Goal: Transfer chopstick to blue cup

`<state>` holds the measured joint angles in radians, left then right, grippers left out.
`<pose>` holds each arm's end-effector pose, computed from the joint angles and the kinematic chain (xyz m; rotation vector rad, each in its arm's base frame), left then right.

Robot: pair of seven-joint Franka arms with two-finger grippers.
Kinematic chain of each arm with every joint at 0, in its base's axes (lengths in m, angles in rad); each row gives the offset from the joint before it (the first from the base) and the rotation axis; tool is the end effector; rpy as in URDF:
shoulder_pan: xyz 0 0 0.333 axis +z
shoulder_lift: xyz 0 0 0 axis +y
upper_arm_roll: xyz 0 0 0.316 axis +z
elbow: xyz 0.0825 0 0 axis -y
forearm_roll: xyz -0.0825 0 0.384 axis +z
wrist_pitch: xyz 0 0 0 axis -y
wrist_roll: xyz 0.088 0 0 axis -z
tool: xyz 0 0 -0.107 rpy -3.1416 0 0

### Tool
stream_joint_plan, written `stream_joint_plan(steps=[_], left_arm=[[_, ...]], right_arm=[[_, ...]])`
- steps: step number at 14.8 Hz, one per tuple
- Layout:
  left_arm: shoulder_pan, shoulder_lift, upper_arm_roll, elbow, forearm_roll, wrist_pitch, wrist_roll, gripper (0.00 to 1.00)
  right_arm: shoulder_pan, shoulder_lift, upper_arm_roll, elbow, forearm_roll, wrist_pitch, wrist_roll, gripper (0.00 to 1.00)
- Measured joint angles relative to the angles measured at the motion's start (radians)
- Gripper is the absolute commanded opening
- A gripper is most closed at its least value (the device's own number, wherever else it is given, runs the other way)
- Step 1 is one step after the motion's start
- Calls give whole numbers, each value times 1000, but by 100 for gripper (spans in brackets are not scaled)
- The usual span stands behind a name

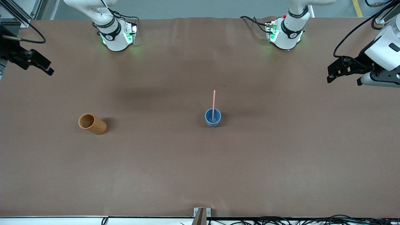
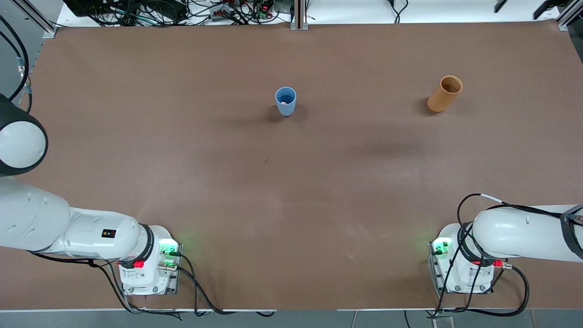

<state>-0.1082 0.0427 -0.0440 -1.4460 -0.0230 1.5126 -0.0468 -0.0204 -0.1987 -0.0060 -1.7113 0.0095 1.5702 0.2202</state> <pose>0.5556 -0.0872 0.6541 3.1099 -0.1665 0.0333 0.4909 -0.0123 0.6620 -3.1005 0.3837 -0.0880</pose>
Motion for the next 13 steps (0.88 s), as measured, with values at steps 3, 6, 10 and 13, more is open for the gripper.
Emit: stream_joint_plan(steps=[3,6,10,13], left_arm=[[0,5,0,0,0,2,0,100],[0,7,0,0,0,3,-20,100],[0,7,0,0,0,3,-32,100],[0,7,0,0,0,3,-32,100]], right_arm=[[-40,-4,0,101,-1,-85,-102,100],[-52,-3,1,146,-2,-146,-207,100],[-74,47,1,149,-3,-151,-285,100],[-74,104,5,195,-3,-148,-290,100]])
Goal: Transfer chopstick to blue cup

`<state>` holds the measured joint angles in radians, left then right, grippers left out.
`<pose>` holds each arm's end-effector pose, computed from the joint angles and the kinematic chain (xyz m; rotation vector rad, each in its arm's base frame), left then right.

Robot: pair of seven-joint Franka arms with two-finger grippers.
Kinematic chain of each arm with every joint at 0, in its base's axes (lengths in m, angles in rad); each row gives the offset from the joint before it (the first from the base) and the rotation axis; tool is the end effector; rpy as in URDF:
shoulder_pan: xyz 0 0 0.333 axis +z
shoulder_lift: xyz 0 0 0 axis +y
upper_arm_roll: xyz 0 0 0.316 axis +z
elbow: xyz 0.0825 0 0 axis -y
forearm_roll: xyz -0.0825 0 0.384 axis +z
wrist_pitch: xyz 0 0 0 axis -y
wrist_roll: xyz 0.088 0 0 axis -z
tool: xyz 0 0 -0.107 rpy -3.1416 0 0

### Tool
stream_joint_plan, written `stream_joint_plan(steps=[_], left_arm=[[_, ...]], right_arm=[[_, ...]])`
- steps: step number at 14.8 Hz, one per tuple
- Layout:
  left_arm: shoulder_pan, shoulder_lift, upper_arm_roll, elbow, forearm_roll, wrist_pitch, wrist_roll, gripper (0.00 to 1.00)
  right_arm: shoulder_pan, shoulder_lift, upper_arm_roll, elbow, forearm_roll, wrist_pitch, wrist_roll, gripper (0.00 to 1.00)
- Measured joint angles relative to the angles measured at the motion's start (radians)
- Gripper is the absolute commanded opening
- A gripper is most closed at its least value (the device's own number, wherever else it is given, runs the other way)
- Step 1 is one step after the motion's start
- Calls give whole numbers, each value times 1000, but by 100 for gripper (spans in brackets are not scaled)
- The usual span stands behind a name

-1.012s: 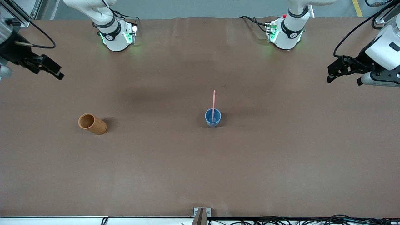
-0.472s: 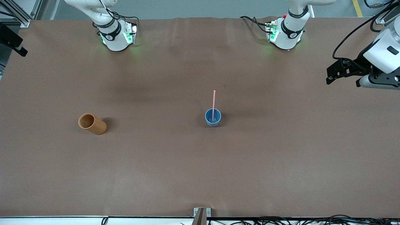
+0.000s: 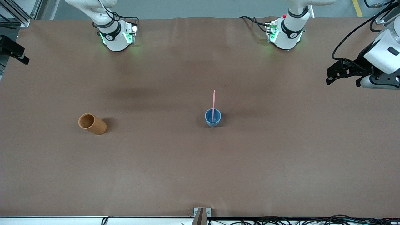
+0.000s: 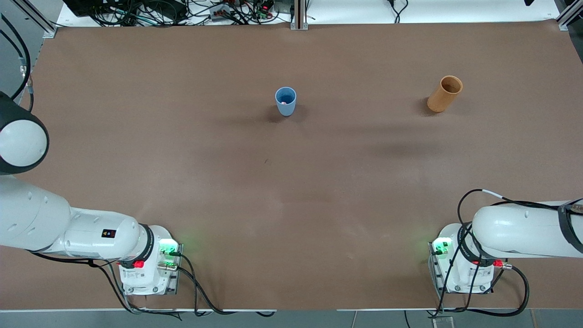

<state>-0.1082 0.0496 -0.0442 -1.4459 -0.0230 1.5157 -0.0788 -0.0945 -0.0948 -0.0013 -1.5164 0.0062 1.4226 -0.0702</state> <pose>0.5581 -0.0876 0.6505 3.1120 -0.1168 0.0268 0.5055 -0.0479 0.6871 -3.1352 0.0387 -0.0024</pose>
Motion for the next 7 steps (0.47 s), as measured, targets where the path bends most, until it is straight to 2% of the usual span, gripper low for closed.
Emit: stream_joint_plan(steps=[7], left_arm=[[0,0,2,0,0,0,0,100]], right_arm=[[-1,63,2,74,0,4,0,100]])
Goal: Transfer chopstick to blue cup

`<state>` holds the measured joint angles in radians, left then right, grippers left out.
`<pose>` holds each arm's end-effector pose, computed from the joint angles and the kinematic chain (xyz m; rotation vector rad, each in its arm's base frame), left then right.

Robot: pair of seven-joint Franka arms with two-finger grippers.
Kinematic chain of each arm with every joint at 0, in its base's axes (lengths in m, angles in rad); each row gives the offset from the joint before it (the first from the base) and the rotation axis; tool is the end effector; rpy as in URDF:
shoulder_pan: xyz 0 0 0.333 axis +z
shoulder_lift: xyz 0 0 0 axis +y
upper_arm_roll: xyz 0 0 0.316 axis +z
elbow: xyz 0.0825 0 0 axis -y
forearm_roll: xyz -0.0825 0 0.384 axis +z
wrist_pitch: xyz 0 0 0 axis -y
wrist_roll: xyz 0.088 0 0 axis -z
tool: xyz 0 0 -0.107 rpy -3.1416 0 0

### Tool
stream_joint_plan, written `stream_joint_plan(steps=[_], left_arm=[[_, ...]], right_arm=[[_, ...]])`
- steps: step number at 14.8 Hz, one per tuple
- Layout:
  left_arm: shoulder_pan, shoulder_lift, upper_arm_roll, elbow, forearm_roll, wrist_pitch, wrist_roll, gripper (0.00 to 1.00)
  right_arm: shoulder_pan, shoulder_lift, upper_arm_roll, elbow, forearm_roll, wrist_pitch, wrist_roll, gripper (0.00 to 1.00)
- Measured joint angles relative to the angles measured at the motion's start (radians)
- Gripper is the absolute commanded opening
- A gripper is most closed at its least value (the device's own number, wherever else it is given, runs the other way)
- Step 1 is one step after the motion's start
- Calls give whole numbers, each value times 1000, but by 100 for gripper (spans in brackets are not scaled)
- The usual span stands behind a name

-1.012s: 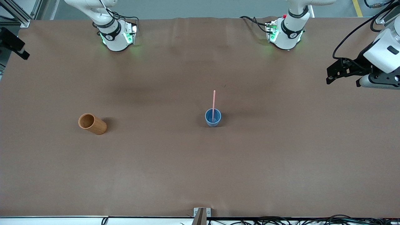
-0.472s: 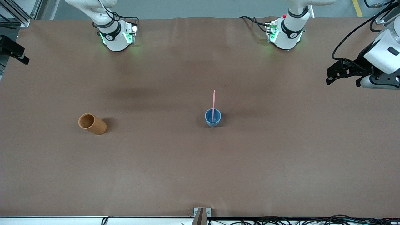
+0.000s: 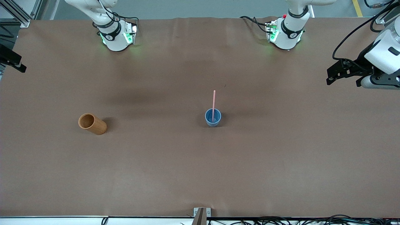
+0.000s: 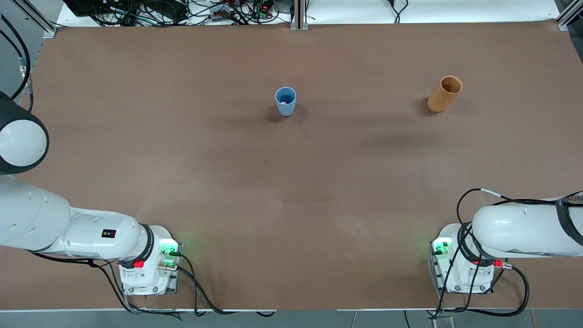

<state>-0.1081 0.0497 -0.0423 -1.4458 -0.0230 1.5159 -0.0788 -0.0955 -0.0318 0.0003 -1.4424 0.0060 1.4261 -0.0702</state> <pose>0.5583 -0.0865 0.6505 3.1122 -0.1137 0.0272 0.5257 -0.0495 0.6885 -3.1367 0.0378 -0.0250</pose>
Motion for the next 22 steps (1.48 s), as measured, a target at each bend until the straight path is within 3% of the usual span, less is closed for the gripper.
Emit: stream_joint_plan(steps=[5,10,22], left_arm=[[0,0,2,0,0,0,0,100],[0,0,3,0,0,0,0,100],[0,0,3,0,0,0,1,100]], right_arm=[[3,2,-5,8,0,-3,0,100],[48,3,-64,8,0,-6,0,100],[56,8,-69,8,0,-6,0,100]])
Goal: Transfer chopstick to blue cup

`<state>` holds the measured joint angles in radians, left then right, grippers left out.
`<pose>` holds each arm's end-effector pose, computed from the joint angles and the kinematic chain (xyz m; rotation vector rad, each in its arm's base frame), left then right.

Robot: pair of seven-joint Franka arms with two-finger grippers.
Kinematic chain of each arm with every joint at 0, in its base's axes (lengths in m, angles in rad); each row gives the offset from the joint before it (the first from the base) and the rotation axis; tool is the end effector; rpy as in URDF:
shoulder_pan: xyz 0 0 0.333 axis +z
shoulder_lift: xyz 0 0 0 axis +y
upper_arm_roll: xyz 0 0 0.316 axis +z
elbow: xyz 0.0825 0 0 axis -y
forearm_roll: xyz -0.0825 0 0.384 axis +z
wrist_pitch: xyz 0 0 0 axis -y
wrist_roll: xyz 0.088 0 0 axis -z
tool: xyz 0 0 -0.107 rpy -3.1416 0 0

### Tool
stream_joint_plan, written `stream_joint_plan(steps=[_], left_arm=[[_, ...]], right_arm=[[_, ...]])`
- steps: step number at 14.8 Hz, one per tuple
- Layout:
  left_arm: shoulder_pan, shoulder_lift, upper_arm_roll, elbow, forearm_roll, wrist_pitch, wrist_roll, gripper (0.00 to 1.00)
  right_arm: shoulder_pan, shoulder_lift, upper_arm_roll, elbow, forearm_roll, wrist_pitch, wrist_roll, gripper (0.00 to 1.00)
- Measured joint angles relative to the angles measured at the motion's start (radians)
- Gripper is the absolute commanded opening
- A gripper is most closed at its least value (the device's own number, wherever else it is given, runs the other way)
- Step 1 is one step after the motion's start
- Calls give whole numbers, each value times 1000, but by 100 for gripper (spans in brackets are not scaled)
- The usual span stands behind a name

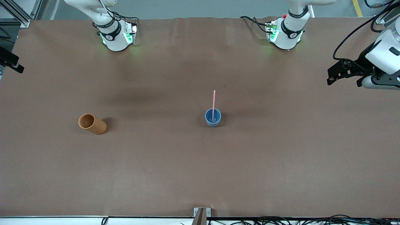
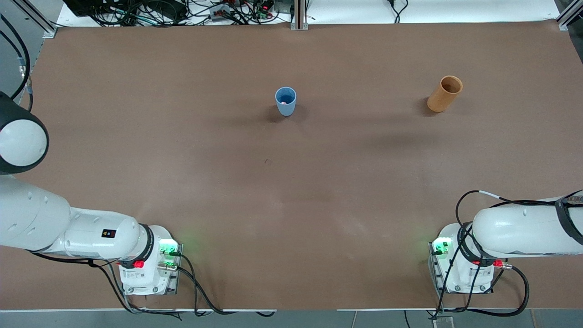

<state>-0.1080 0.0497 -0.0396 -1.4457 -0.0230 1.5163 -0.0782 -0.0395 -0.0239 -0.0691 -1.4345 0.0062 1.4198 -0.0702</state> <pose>0.5586 -0.0850 0.6506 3.1124 -0.1103 0.0280 0.5267 -0.0573 0.6874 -3.1341 0.0587 -0.0154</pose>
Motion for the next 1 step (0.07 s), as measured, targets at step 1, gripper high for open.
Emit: stream_joint_plan(steps=[1], left_arm=[[0,0,0,0,0,0,0,100]], right_arm=[[0,0,0,0,0,0,0,100]])
